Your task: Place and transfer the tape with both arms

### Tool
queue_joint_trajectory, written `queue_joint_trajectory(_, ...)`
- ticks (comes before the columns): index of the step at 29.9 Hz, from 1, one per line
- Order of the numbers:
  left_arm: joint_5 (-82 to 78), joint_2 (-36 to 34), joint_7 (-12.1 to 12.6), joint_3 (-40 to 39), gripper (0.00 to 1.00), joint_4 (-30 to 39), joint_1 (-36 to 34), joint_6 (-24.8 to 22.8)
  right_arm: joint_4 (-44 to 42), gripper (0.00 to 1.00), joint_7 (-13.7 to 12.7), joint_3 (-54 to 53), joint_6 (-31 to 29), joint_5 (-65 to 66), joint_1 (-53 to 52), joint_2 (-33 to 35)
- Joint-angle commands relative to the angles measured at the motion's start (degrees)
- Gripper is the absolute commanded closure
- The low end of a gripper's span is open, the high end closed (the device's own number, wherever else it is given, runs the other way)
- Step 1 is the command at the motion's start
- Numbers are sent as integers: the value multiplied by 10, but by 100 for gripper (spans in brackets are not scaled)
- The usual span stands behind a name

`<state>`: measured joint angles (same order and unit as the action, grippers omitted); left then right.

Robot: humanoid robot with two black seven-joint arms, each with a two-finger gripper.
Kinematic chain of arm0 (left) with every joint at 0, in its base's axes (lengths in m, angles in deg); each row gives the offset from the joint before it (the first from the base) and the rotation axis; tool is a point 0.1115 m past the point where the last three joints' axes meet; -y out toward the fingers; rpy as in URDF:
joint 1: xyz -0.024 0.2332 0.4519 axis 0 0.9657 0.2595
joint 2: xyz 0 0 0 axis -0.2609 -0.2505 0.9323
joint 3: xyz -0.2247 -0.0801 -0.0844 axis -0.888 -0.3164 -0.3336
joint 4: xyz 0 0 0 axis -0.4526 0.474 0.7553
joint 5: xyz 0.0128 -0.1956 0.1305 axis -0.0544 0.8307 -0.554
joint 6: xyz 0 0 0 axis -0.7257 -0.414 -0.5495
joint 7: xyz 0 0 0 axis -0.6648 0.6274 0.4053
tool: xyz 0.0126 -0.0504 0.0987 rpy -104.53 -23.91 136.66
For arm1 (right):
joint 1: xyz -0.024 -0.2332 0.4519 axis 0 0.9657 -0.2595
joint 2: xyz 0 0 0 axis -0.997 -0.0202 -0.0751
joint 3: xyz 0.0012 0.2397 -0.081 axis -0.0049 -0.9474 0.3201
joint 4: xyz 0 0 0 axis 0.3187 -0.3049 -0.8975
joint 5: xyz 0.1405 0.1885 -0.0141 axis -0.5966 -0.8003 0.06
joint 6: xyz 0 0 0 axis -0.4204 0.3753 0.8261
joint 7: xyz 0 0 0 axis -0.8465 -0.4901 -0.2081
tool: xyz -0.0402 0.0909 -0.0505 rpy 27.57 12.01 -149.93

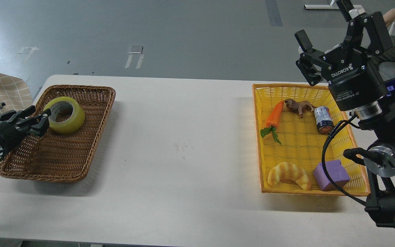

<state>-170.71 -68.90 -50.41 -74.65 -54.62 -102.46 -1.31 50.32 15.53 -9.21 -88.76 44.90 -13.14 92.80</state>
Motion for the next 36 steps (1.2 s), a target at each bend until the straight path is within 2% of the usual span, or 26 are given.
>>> queue_joint_trajectory(1,22,0,0,2,4,0,2,-6,0,0,0,0,0,0,1,-2)
queue_joint_trajectory(6,32,-1,0,26,3,0,1,-8,0,0,0,0,0,0,4,-2)
queue_joint_trajectory(11,170,-1,0,28,3,2,-9,-7,6,0,-2,0,0,0,12,-2)
queue_joint_trajectory(13,239,0,0,28,2,10,-34,-9,7,0,-7,-1,0,0,12,-2)
queue_joint_trajectory(17,279,5,0,26,2,25,-78,-22,4,0,-11,-1,0,1,12,0)
queue_joint_trajectory(20,302,5,0,22,2,53,-117,-73,3,0,-16,-1,0,11,7,1)
queue_joint_trajectory(22,373,2,0,18,2,82,-148,-138,1,0,-18,-2,4,39,2,0)
queue_joint_trajectory(25,480,2,0,17,2,111,-168,-177,1,0,-21,-1,20,52,-7,-2)
queue_joint_trajectory(31,586,1,0,13,2,198,-202,-225,-1,0,-42,0,48,55,-25,-1)
queue_joint_trajectory(34,627,2,0,-9,2,277,-216,-231,-6,0,-58,0,61,80,-36,-1)
queue_joint_trajectory(36,650,6,32,-32,2,324,-217,-233,-11,0,-61,0,71,95,-41,-3)
